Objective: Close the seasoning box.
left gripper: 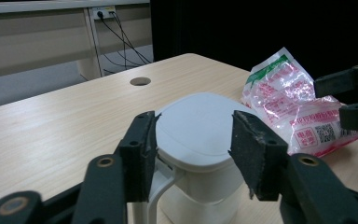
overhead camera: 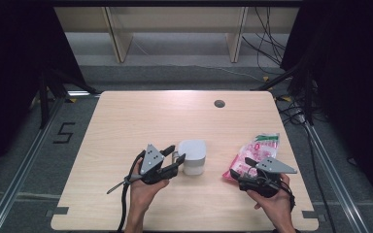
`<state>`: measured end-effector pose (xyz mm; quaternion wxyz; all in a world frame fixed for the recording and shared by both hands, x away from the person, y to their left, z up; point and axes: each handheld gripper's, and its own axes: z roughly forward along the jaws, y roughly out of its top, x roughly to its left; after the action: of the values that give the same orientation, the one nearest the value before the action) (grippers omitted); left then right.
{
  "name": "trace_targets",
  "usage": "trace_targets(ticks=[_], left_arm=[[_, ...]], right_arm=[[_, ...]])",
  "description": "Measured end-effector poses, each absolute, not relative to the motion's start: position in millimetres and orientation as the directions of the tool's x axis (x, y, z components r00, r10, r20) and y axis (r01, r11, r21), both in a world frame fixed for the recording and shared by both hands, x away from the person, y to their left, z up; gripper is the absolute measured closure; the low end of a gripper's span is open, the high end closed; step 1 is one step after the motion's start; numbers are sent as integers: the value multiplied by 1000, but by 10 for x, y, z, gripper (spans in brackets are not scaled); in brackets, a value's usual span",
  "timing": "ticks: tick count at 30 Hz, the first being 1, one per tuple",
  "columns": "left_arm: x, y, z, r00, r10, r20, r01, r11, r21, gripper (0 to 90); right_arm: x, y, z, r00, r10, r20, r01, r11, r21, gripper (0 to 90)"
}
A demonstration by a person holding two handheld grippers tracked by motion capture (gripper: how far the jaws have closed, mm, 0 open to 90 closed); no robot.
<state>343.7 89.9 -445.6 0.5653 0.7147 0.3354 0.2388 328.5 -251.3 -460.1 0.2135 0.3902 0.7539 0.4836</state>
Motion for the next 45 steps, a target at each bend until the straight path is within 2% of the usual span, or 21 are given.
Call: trace_targets(ticks=[8,15,23,25,28,31,45], left_arm=[[3343,951,-4489,674,739,-8,201,-172,964,383],[3308,971,-4603,675,737,-29,229,-172,958,330],[3260,1030,-4640,669,743,-21,233,-183,955,310],[3245,1037,-4647,664,747,-34,240,-169,956,306],[3220,1055,-4662,656,754,-36,242,-165,956,304],[3216,1082,-4687,665,747,-13,228,-186,956,302],[3079,1110,-4809,648,761,-41,253,-164,953,288]], right_arm=[[3262,-2488,-4609,-605,793,77,399,218,891,266],[3281,-2511,-4630,-608,790,78,397,217,892,242],[3294,-2507,-4643,-620,782,64,394,240,887,218],[3277,-2489,-4642,-613,785,91,415,222,882,218],[3296,-2498,-4651,-625,777,72,392,233,890,218],[3298,-2492,-4654,-628,776,69,392,239,888,219],[3275,-2467,-4650,-637,767,73,389,238,890,224]])
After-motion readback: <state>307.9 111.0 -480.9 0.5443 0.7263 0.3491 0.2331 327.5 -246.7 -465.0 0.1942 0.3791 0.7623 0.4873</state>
